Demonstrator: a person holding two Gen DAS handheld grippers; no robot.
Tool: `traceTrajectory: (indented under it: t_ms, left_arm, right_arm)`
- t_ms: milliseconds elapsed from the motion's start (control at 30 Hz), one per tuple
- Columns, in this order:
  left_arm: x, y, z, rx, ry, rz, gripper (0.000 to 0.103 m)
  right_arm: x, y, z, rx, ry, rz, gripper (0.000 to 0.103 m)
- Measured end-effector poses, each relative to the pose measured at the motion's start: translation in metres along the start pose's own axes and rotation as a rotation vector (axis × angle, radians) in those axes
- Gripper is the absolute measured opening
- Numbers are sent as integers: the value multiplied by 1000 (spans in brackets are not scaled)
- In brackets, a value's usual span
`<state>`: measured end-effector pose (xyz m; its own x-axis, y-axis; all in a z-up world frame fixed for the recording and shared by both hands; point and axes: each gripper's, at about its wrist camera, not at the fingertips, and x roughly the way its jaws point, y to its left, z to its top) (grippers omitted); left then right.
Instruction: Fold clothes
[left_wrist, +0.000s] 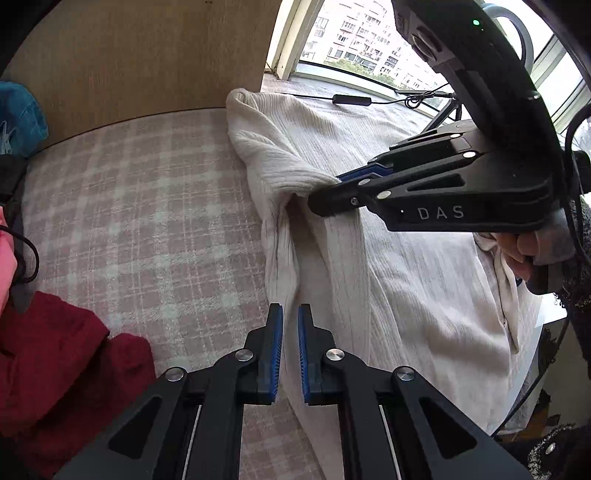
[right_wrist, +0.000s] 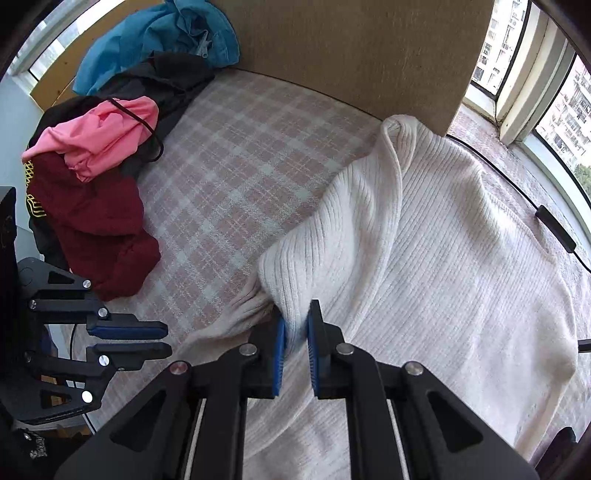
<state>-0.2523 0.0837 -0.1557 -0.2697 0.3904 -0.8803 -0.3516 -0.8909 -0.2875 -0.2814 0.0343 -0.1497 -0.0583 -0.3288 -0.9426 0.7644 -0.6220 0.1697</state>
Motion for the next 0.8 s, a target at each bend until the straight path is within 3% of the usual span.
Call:
traceTrajectory:
  t_ms: [167, 400, 467, 567, 633, 700, 800]
  left_arm:
    - [27, -3, 35, 22, 14, 9, 7]
    - [45, -1, 57, 26, 21, 22, 10]
    - [47, 9, 60, -21, 14, 39, 0]
    - [45, 30, 55, -113, -10, 12, 0]
    - [43, 35, 49, -100, -19, 47, 0]
    - [42, 41, 44, -108, -23, 44, 0]
    - [43, 43, 43, -111, -25, 37, 0]
  right_arm:
    - [-2, -4, 5, 27, -17, 51, 11]
    - [3, -10, 6, 46, -30, 95, 11]
    - [5, -12, 5, 56, -32, 124, 11]
    - [3, -15, 4, 41, -34, 160, 13]
    - [-3, -23, 6, 67, -54, 202, 28]
    - [-11, -37, 13, 110, -122, 217, 36]
    - [-4, -62, 37, 179, -187, 186, 37]
